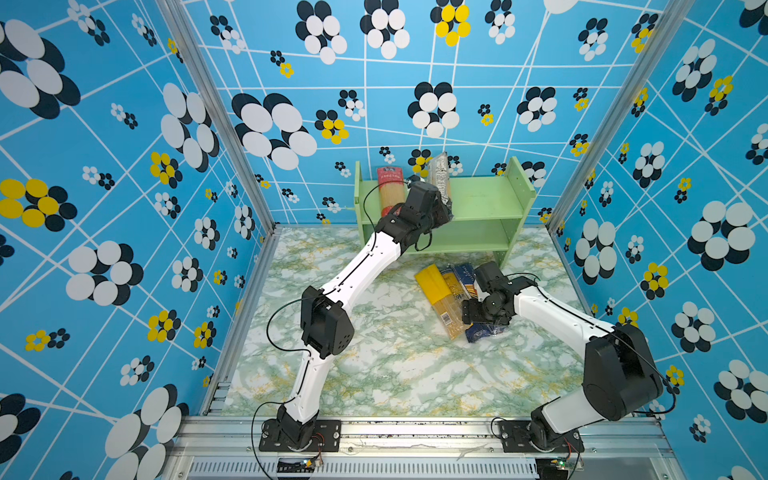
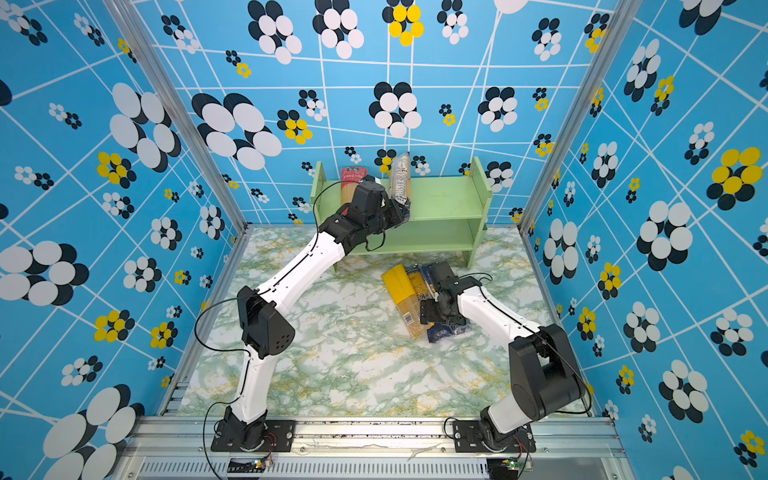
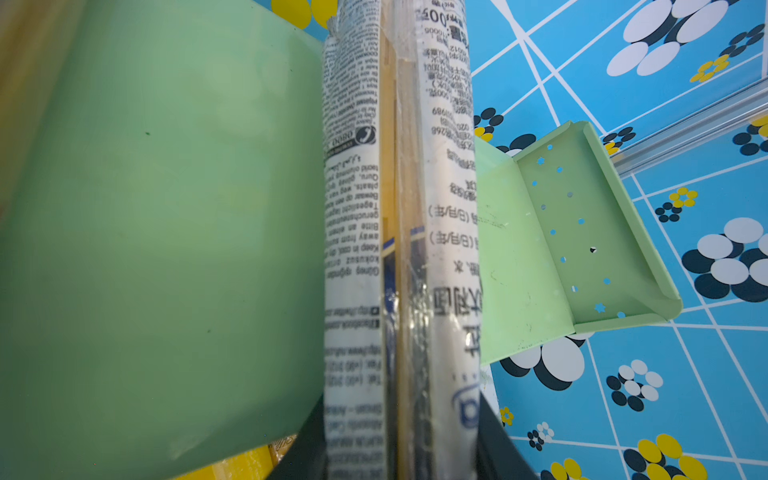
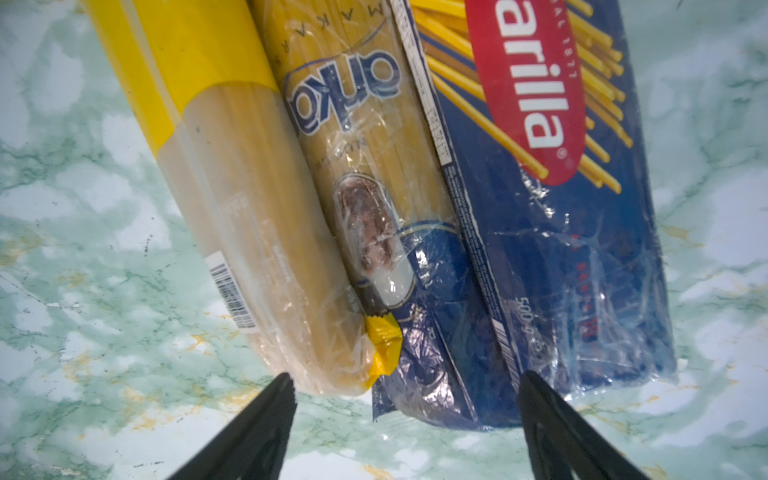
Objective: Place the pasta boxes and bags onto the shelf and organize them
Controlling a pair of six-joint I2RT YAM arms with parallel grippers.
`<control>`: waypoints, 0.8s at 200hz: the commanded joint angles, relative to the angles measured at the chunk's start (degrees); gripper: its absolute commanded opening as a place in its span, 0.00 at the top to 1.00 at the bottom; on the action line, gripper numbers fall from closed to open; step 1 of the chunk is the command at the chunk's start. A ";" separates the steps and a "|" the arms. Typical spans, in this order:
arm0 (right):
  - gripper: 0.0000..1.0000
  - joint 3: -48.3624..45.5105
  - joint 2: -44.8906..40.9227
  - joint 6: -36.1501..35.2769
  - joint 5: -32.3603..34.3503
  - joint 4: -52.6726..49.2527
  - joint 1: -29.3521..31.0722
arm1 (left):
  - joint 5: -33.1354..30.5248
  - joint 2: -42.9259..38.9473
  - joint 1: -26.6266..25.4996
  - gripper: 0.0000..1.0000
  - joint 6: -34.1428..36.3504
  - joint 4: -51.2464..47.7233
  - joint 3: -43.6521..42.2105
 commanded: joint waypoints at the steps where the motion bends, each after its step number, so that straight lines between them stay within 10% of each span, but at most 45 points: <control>1: 0.14 0.37 0.68 0.43 -0.29 -0.91 -0.32 | -1.12 -3.40 0.06 0.71 2.19 5.42 -0.06; 80: 0.14 0.57 1.41 0.51 -0.82 -0.77 -0.37 | -1.07 -3.81 0.12 0.49 1.84 6.28 -1.93; 160: 0.14 0.75 1.68 0.15 -0.82 -0.87 -0.35 | -1.52 -4.38 0.15 0.49 1.54 7.59 -3.84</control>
